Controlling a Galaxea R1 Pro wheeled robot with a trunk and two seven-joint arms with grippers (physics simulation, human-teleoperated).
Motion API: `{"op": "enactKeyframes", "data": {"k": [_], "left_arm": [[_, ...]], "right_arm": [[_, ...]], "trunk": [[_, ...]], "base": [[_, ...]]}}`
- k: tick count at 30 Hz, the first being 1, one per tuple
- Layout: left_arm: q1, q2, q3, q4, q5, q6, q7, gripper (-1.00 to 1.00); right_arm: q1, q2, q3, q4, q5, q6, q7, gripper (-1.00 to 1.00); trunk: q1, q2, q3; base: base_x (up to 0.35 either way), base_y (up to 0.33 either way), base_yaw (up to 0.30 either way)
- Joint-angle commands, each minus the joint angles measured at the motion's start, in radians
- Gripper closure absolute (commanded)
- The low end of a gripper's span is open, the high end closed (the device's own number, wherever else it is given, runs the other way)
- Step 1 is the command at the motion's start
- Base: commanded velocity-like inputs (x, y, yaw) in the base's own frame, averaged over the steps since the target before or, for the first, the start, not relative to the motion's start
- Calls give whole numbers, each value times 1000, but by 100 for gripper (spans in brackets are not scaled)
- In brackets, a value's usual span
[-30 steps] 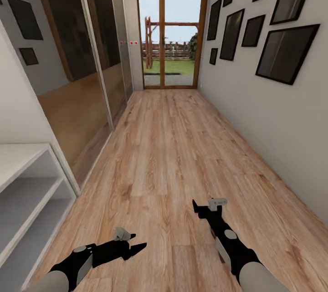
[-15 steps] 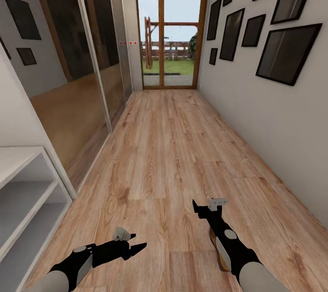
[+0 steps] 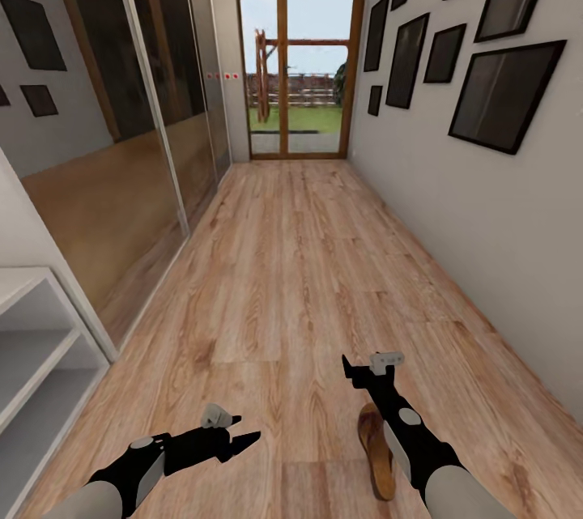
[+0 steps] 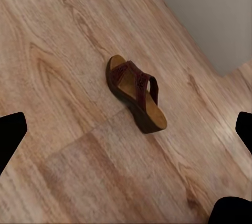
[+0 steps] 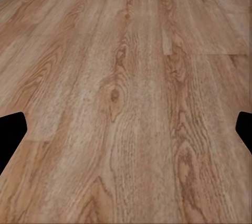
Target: Pick up the two gym shoes and the two sandals from the corridor floor and place them onto the hallstand (shoe rack) in the corridor, making sure they are on the rack and not on the floor. Arrange them so the two gym shoes are next to each other and the two sandals are next to each other.
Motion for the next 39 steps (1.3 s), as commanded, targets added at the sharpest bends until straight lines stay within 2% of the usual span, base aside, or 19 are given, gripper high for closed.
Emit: {"op": "enactKeyframes", "data": {"k": [1, 11, 17, 20, 22, 23, 26, 27, 32, 33, 34, 37, 39], "left_arm": [[-1, 0, 7, 0, -10, -10, -2, -100], [-1, 2, 9, -2, -12, -9, 4, -100], [-1, 31, 11, -71, -11, -8, 33, -100], [-1, 37, 11, -137, -11, -6, 96, -100], [-1, 37, 12, -181, -10, -5, 164, -100], [-1, 32, 11, -213, -9, -4, 222, -100], [-1, 20, 10, -256, -9, -4, 306, -100], [-1, 10, 9, -280, -9, -4, 356, -100], [-1, -19, 6, -332, -9, -3, 471, -100], [-1, -32, 5, -352, -10, -2, 517, -100], [-1, -32, 5, -352, -10, -2, 517, -100], [-1, -59, 4, -409, -10, 23, 638, -100], [-1, -67, 4, -424, -10, 39, 686, -100]], "right_arm": [[-1, 1, -9, 0, 9, -3, 5, -100], [-1, 2, -9, 1, 9, 0, 2, -100], [-1, 2, -9, -1, 9, 19, -1, -100], [-2, 2, -10, -5, 8, 83, -3, -100], [-3, 2, -10, -12, 8, 192, -3, -100], [-3, 2, -10, -25, 8, 304, -4, -100], [-4, 2, -11, -50, 8, 456, -5, -100], [-4, 2, -11, -61, 8, 522, -5, -100], [-4, 2, -12, -74, 9, 602, -6, -100], [-4, 1, -12, -77, 9, 616, -6, -100], [-4, 1, -12, -77, 9, 616, -6, -100], [-4, -1, -14, -80, 9, 632, -7, -100], [-4, -2, -15, -80, 9, 635, -7, -100]], "trunk": [[0, 0, -1], [0, 0, -1], [0, 0, -1], [0, 0, -1], [0, 0, -1], [0, 0, -1], [0, 0, -1], [0, 0, -1], [0, 0, -1], [0, 0, -1], [0, 0, -1], [0, 0, -1], [0, 0, -1]], "base": [[32, -45, 0], [5, -7, 0], [0, 0, 0], [0, 0, 0], [0, 0, 0], [0, 0, 0], [0, 0, 0], [0, 0, 0], [0, 0, 0], [0, 0, 0], [0, 0, 0], [0, 0, 0], [0, 0, 0]]}}
